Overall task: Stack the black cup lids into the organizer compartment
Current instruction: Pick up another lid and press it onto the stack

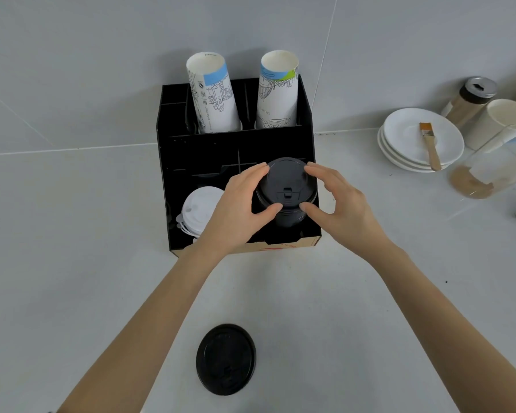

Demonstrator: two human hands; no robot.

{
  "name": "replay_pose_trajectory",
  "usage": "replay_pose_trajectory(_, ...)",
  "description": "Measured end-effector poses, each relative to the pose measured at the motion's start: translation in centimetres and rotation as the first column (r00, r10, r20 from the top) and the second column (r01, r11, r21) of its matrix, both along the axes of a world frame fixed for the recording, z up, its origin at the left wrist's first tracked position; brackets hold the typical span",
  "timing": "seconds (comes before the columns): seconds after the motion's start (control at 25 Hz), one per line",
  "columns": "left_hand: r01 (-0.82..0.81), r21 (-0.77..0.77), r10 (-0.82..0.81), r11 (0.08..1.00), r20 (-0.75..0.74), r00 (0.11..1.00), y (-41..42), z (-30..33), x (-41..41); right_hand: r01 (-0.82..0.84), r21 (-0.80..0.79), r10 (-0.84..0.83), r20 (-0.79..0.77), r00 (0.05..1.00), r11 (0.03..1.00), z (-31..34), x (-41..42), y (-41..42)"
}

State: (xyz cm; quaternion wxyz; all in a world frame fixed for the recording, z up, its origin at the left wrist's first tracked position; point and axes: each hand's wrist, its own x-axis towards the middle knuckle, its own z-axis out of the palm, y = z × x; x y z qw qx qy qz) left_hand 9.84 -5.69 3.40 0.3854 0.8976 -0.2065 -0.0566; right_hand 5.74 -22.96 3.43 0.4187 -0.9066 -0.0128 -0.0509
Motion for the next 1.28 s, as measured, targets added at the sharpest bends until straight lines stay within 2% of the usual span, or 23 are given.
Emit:
replay_pose_trajectory(0.4,-0.009,0.033,0.011,0.999,-0.043,0.999,-0.9,-1.5,1.1,0.004,-0.039,-0.007,-0.088,0.996,0.999,-1.8,0.9,-0.5)
replay_pose_trajectory(1.28,0.001,0.001,0.0,1.0,-0.049,0.999,-0.4,-2.1,0.9,0.03,0.007,-0.029,-0.081,0.996,1.0,-2.2,0.5,0.4)
